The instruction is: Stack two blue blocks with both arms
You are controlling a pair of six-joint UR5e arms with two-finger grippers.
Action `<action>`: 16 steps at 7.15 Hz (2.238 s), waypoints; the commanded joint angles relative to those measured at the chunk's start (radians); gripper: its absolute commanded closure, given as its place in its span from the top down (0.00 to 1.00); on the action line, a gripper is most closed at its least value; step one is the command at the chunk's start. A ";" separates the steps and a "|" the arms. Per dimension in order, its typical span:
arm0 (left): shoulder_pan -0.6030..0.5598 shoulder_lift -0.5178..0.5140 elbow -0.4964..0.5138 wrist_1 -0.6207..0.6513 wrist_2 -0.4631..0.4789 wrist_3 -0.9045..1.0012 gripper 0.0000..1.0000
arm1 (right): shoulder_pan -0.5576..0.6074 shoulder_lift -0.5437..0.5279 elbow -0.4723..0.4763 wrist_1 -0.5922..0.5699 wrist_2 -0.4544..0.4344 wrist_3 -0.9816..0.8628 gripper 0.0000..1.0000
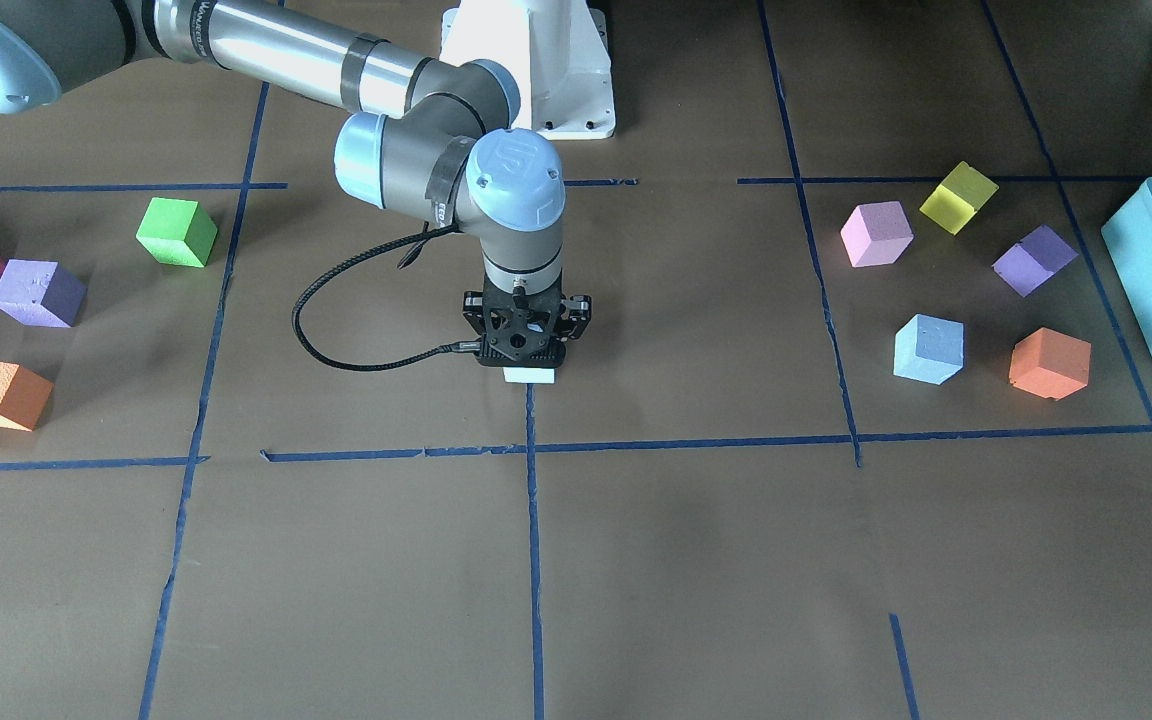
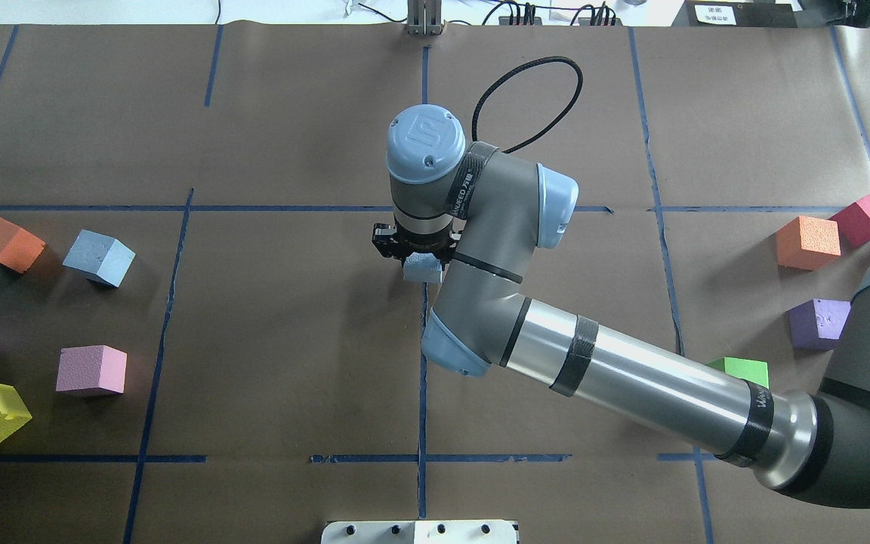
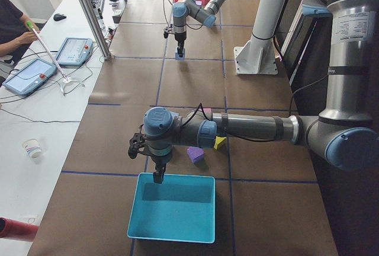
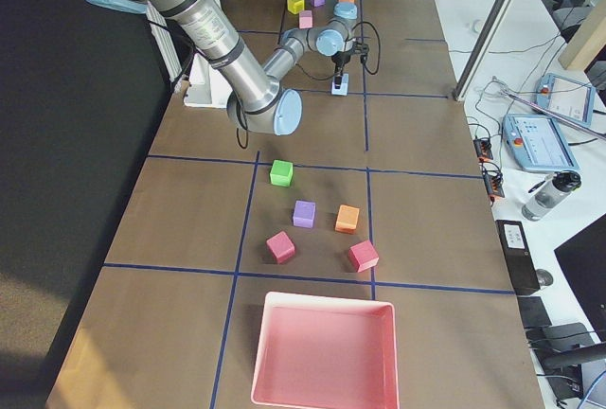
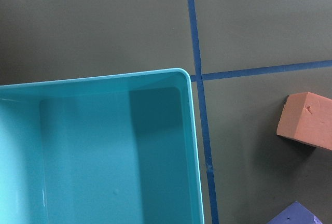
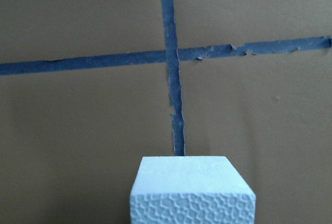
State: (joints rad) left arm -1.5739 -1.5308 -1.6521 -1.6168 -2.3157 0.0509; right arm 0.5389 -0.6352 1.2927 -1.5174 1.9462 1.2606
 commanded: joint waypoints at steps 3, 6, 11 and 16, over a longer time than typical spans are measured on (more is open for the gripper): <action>0.000 0.000 -0.002 0.000 -0.001 0.001 1.00 | -0.008 -0.006 -0.009 0.002 -0.001 -0.001 0.91; 0.000 -0.005 -0.005 0.000 -0.002 0.000 1.00 | 0.004 -0.008 0.006 0.002 0.002 -0.013 0.99; 0.151 -0.029 -0.179 -0.008 -0.008 -0.035 1.00 | 0.174 -0.064 0.318 -0.214 0.119 -0.027 1.00; 0.467 -0.181 -0.218 -0.044 0.095 -0.394 1.00 | 0.428 -0.357 0.599 -0.402 0.158 -0.553 1.00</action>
State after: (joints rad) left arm -1.1713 -1.6964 -1.8805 -1.6360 -2.2875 -0.3107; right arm 0.8977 -0.9378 1.8699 -1.9033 2.0772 0.8217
